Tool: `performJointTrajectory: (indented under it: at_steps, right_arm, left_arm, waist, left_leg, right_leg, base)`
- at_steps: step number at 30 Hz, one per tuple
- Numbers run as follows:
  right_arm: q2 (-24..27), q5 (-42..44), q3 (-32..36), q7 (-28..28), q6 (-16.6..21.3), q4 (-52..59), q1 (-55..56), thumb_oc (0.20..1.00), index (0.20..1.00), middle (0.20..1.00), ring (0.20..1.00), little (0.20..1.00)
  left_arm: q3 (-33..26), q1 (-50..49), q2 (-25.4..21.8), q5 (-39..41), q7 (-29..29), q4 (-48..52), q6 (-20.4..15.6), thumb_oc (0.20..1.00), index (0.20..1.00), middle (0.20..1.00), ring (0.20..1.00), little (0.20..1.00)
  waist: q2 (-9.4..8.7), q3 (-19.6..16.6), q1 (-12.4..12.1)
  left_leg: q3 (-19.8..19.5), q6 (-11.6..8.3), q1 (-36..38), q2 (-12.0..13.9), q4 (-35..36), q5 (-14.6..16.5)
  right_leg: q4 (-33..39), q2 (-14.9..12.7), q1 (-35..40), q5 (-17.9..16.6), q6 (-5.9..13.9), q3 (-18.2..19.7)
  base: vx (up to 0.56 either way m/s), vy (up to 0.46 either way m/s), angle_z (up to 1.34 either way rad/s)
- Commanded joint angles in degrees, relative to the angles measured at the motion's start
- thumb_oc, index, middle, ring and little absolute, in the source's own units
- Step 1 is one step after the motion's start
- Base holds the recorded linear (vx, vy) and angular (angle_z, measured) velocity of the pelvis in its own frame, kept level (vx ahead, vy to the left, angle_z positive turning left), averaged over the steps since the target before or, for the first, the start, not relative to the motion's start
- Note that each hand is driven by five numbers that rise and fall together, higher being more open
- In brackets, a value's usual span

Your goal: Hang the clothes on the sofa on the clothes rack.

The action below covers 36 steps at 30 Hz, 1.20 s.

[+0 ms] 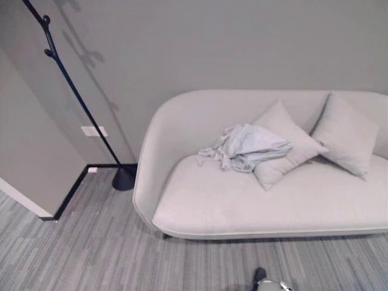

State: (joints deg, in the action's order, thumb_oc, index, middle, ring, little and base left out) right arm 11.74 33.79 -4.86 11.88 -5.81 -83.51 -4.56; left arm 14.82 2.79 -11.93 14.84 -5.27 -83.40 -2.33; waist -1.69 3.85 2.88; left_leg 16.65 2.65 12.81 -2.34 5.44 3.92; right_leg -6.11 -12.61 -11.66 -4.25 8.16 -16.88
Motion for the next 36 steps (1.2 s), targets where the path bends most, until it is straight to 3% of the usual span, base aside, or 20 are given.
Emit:
performJointTrajectory:
  at_steps: [1,5,11,13,14,17,18,19,21,22,24,25,26,27,29,31,32,33,36]
  right_arm:
    - [-0.6,1.8,-0.7,0.7,0.4,-1.1,-3.1,1.0,1.0,1.0,1.0,1.0]
    - [-0.7,0.8,-1.1,1.1,0.5,-1.2,-2.4,1.0,1.0,1.0,1.0,1.0]
    - [-0.4,-4.6,-4.5,1.4,1.6,-0.1,-1.8,1.0,1.0,1.0,1.0,1.0]
    - [0.0,-6.2,-6.8,0.6,3.1,3.8,-2.0,1.0,1.0,1.0,1.0,1.0]
    - [0.0,-6.2,-6.8,0.6,3.1,3.8,-2.0,1.0,1.0,1.0,1.0,1.0]
    - [1.7,-8.2,-9.6,-1.2,5.4,12.6,-2.1,1.0,1.0,1.0,1.0,1.0]
    - [1.7,-8.2,-9.6,-1.2,5.4,12.6,-2.1,1.0,1.0,1.0,1.0,1.0]
    - [2.7,-9.9,-11.0,-1.6,5.4,13.6,-2.9,1.0,1.0,1.0,1.0,1.0]
    - [2.8,-10.6,-11.6,-1.7,5.4,14.1,-3.2,1.0,1.0,1.0,1.0,1.0]
    - [3.3,-12.0,-12.9,-1.5,4.9,14.4,-3.7,1.0,1.0,1.0,1.0,1.0]
    - [3.3,-13.0,-13.7,-1.9,4.8,14.4,-3.9,1.0,1.0,1.0,1.0,1.0]
    - [3.3,-13.6,-14.0,-2.0,4.6,14.9,-3.8,1.0,1.0,1.0,1.0,1.0]
    - [3.3,-13.6,-14.0,-2.0,4.6,14.9,-3.8,1.0,1.0,1.0,1.0,1.0]
    - [3.2,-14.1,-14.1,-2.2,4.7,15.5,-3.6,1.0,1.0,1.0,1.0,1.0]
    - [2.9,-14.1,-14.0,-2.4,4.7,15.6,-3.1,1.0,1.0,1.0,1.0,1.0]
    - [2.7,-14.4,-14.1,-2.7,4.8,15.3,-2.8,1.0,1.0,1.0,1.0,1.0]
    - [2.2,-15.2,-14.3,-3.2,5.0,14.7,-2.4,1.0,1.0,1.0,1.0,1.0]
    - [2.0,-15.8,-14.4,-3.6,5.1,14.4,-2.3,1.0,1.0,1.0,1.0,1.0]
    - [1.7,-16.7,-14.5,-4.5,5.4,14.1,-1.9,1.0,1.0,1.0,1.0,1.0]
  left_arm:
    - [0.3,2.1,1.6,-2.1,-0.7,-0.7,-1.1,1.0,1.0,1.0,1.0,1.0]
    - [0.3,1.1,2.0,-3.2,-1.4,-1.6,-1.0,1.0,1.0,1.0,1.0,1.0]
    - [-1.8,-0.2,1.7,-2.0,-0.8,-2.1,-0.9,1.0,1.0,1.0,1.0,1.0]
    - [-1.9,0.2,1.9,-1.4,-0.1,-1.4,-1.2,1.0,1.0,1.0,1.0,1.0]
    - [-1.9,0.2,1.8,-1.4,-0.1,-1.4,-1.2,1.0,1.0,1.0,1.0,1.0]
    - [-2.4,0.7,2.3,2.8,1.0,1.8,-1.6,1.0,1.0,1.0,1.0,1.0]
    - [-2.4,0.7,2.3,2.8,1.0,1.8,-1.6,1.0,1.0,1.0,1.0,1.0]
    - [-3.3,0.9,2.3,5.6,1.7,3.3,-1.6,1.0,1.0,1.0,1.0,1.0]
    - [-3.7,0.9,2.3,6.6,1.8,3.8,-1.6,1.0,1.0,1.0,1.0,1.0]
    - [-5.9,0.5,2.2,10.7,2.5,4.3,-1.7,1.0,1.0,1.0,1.0,1.0]
    - [-7.6,0.4,2.0,13.9,3.0,4.8,-1.7,1.0,1.0,1.0,1.0,1.0]
    - [-8.5,0.3,1.9,14.8,3.2,5.0,-1.8,1.0,1.0,1.0,1.0,1.0]
    - [-8.5,0.3,1.9,14.8,3.2,5.0,-1.8,1.0,1.0,1.0,1.0,1.0]
    - [-9.3,0.0,2.1,16.2,3.4,5.1,-1.8,1.0,1.0,1.0,1.0,1.0]
    - [-9.5,-0.3,2.5,17.3,3.2,4.8,-1.7,1.0,1.0,1.0,1.0,1.0]
    - [-9.6,-0.4,2.6,17.8,3.3,5.0,-1.8,1.0,1.0,1.0,1.0,1.0]
    - [-9.7,-0.5,2.9,18.6,3.5,5.3,-2.0,1.0,1.0,1.0,1.0,1.0]
    - [-9.7,-0.4,3.0,19.0,3.6,5.4,-2.1,1.0,1.0,1.0,1.0,1.0]
    - [-10.1,-0.5,3.3,20.3,4.4,5.5,-2.6,1.0,1.0,1.0,1.0,1.0]
  waist:
    - [0.44,1.8,1.0]
    - [0.07,0.7,0.8]
    - [0.49,-1.6,0.3]
    - [0.61,-1.9,0.0]
    - [0.51,-2.1,0.1]
    - [-0.2,-0.8,-0.8]
    - [-0.33,-1.0,-0.6]
    - [-1.17,0.4,-1.6]
    - [-1.58,0.7,-1.7]
    - [-2.0,1.3,-2.3]
    - [-1.59,1.6,-2.8]
    - [-2.26,1.6,-3.2]
    - [-2.3,1.6,-3.2]
    - [-2.57,1.4,-3.7]
    - [-2.42,1.3,-4.3]
    - [-2.06,1.4,-4.8]
    - [-1.32,1.7,-5.7]
    - [-0.9,1.7,-6.0]
    - [-0.12,2.0,-6.7]
  left_leg:
    - [-4.0,-1.57,-2.4,1.5,-1.2,0.9]
    - [-4.7,-1.96,-0.5,1.3,-1.2,2.4]
    - [-6.4,-4.06,1.2,4.8,-1.9,2.8]
    - [-6.9,-5.73,0.2,7.0,-5.0,1.4]
    - [-7.0,-5.71,0.0,6.9,-5.0,1.3]
    - [-7.6,-8.5,-5.2,9.4,-17.6,-2.9]
    - [-7.7,-8.46,-5.4,9.3,-17.5,-3.1]
    - [-8.4,-9.78,-9.7,10.8,-28.0,-6.3]
    - [-8.6,-9.95,-11.2,11.2,-31.6,-7.8]
    - [-6.9,-9.75,-12.5,13.3,-34.6,-10.1]
    - [-5.0,-10.18,-13.1,15.7,-33.1,-9.4]
    - [-3.5,-8.8,-13.8,15.1,-30.2,-8.7]
    - [-3.5,-8.78,-13.8,15.0,-30.2,-8.7]
    - [-3.7,-8.16,-15.6,13.5,-25.0,-6.8]
    - [-5.1,-8.03,-18.0,11.9,-18.0,-7.0]
    - [-6.5,-8.29,-18.6,11.0,-14.3,-8.6]
    - [-9.9,-8.85,-20.4,9.9,-9.4,-12.4]
    - [-11.2,-9.1,-21.3,9.7,-7.2,-14.1]
    - [-13.8,-9.64,-22.4,8.7,-1.7,-16.3]
  right_leg:
    - [4.5,1.5,3.1,-5.4,0.32,3.1]
    - [5.7,1.7,4.6,-5.6,0.07,3.3]
    - [2.6,3.7,5.8,-1.7,-2.07,2.2]
    - [3.3,5.2,7.3,-0.9,-3.13,1.4]
    - [3.3,5.1,7.1,-0.9,-3.12,1.4]
    - [6.4,7.2,11.0,0.5,-5.26,1.0]
    - [6.5,7.1,10.8,0.5,-5.24,0.9]
    - [7.9,8.3,13.5,1.7,-6.96,0.5]
    - [8.5,8.4,14.4,2.1,-7.51,0.2]
    - [9.3,9.1,16.6,3.3,-8.31,0.3]
    - [9.8,9.9,18.5,4.5,-8.25,0.5]
    - [9.9,9.2,18.5,4.2,-8.29,0.4]
    - [9.9,9.1,18.5,4.2,-8.28,0.4]
    - [10.1,8.7,18.8,4.5,-7.72,0.5]
    - [10.5,8.6,19.6,5.1,-7.34,0.9]
    - [10.7,9.0,20.3,5.5,-7.26,1.2]
    - [10.8,10.0,21.7,6.2,-7.43,1.9]
    - [10.9,10.5,22.1,6.3,-7.42,2.2]
    - [10.8,11.3,23.6,7.3,-7.42,3.9]
  base:
    - [0.22,-0.08,0.12]
    - [0.21,-0.097,0.08]
    - [0.19,-0.177,0.13]
    - [0.15,-0.255,0.19]
    - [0.07,-0.165,0.21]
    - [0.07,-0.252,0.14]
    - [0.05,-0.257,0.16]
    - [0.06,-0.252,0.14]
    - [0.08,-0.223,0.11]
    - [0.15,-0.164,0.01]
    - [0.15,-0.129,-0.15]
    - [0.03,-0.029,-0.13]
    - [0.05,-0.001,0.11]
    - [0.08,0.015,0.33]
    - [0.1,0.028,0.36]
    - [0.09,0.017,0.07]
    - [0.12,0.01,-0.19]
    - [0.17,0.016,-0.17]
    - [0.14,0.019,-0.3]
